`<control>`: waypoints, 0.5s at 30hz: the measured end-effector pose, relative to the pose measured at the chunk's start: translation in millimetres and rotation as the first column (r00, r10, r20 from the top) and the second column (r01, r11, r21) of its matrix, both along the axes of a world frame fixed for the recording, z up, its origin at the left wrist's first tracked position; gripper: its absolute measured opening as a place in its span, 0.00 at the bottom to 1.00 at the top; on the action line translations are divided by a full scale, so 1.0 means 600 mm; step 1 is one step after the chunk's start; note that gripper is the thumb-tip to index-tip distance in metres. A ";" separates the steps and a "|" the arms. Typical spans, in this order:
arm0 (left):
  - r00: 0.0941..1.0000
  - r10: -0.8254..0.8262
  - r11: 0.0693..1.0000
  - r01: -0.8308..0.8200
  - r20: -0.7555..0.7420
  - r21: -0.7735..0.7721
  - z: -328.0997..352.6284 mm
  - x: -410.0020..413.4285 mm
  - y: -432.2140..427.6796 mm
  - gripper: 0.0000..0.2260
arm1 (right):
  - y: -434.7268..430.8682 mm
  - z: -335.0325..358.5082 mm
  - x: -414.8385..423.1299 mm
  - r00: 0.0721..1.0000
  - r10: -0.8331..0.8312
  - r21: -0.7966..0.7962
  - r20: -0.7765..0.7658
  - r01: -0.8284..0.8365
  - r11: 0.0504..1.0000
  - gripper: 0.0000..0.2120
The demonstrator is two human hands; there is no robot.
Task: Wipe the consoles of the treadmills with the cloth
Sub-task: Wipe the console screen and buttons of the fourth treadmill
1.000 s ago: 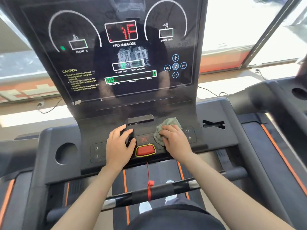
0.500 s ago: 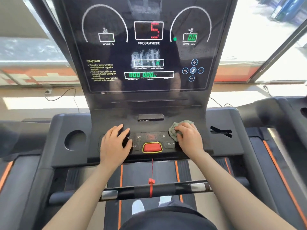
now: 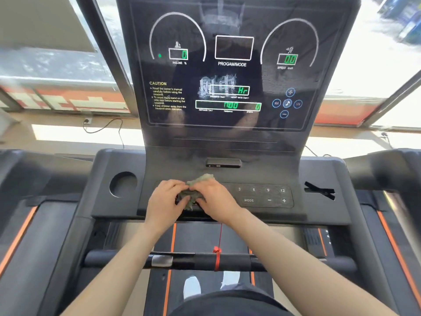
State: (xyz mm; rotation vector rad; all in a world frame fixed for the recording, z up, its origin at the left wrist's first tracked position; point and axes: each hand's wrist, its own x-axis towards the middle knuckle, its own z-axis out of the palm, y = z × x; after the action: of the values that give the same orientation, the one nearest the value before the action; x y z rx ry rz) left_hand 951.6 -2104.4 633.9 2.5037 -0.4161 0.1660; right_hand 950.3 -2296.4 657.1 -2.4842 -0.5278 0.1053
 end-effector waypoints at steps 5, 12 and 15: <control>0.985 -0.121 0.993 0.121 0.123 0.011 -0.017 -0.031 -0.023 0.09 | -0.021 -0.018 -0.063 0.993 0.005 -0.062 0.120 0.003 0.998 0.15; 0.970 -0.237 0.971 0.239 0.055 -0.020 -0.022 -0.059 -0.071 0.15 | -0.067 -0.022 -0.105 0.978 -0.077 -0.111 0.196 0.100 0.989 0.07; 0.968 -0.249 0.968 0.250 0.030 -0.015 -0.006 -0.048 -0.107 0.14 | -0.087 -0.010 -0.105 0.960 -0.195 -0.106 0.201 0.219 0.970 0.09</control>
State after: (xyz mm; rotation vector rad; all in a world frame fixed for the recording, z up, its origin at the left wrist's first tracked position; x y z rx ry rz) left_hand 923.1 -2168.4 630.1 2.4067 -0.7324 0.1041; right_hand 887.4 -2348.8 651.0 -2.6741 -0.3428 -0.1883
